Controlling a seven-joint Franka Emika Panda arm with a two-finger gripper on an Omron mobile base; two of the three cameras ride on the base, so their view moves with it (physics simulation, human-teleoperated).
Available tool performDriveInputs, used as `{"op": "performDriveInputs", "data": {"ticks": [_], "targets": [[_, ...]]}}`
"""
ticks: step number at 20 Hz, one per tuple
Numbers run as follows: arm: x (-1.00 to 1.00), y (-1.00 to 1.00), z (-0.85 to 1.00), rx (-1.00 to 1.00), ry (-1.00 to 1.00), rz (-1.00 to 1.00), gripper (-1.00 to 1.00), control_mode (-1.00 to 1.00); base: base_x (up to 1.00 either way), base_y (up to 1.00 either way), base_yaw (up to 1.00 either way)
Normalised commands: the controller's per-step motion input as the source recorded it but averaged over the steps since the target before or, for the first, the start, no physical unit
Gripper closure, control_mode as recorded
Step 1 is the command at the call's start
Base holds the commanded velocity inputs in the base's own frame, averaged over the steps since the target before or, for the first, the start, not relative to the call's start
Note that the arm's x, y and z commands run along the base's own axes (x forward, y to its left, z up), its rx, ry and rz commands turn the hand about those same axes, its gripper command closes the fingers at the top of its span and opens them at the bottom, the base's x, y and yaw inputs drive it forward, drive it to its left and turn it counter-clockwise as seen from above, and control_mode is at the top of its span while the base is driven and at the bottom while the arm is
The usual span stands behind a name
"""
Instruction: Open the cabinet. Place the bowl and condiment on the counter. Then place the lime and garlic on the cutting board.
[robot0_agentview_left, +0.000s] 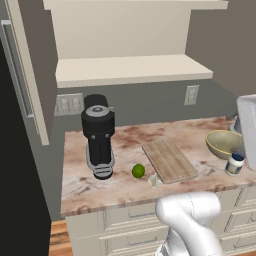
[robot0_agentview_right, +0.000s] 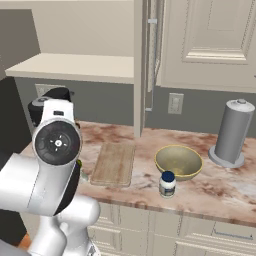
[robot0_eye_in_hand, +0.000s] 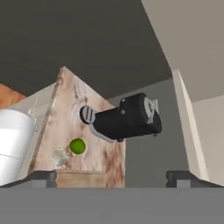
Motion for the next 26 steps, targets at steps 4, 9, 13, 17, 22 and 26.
{"op": "performDriveInputs", "data": {"ticks": [4, 9, 13, 17, 22, 26], "targets": [[0.06, 0.41, 0.05, -0.23, 0.03, 0.15, -1.00, -1.00, 0.00, 0.00, 0.00], [0.09, 0.38, 0.00, -0.22, 0.04, 0.17, -1.00, -1.00, 0.00, 0.00, 0.00], [0.10, 0.34, 0.00, -0.20, 0.05, 0.17, -1.00, -1.00, 0.00, 0.00, 0.00], [0.16, 0.29, 0.00, -0.19, 0.08, 0.18, -1.00, -1.00, 0.00, 0.00, 0.00], [0.24, 0.20, -0.02, -0.16, 0.11, 0.22, -1.00, -1.00, 0.00, 0.00, 0.00], [0.29, 0.09, -0.13, -0.12, 0.11, 0.26, -1.00, -1.00, 0.00, 0.00, 0.00]]}}
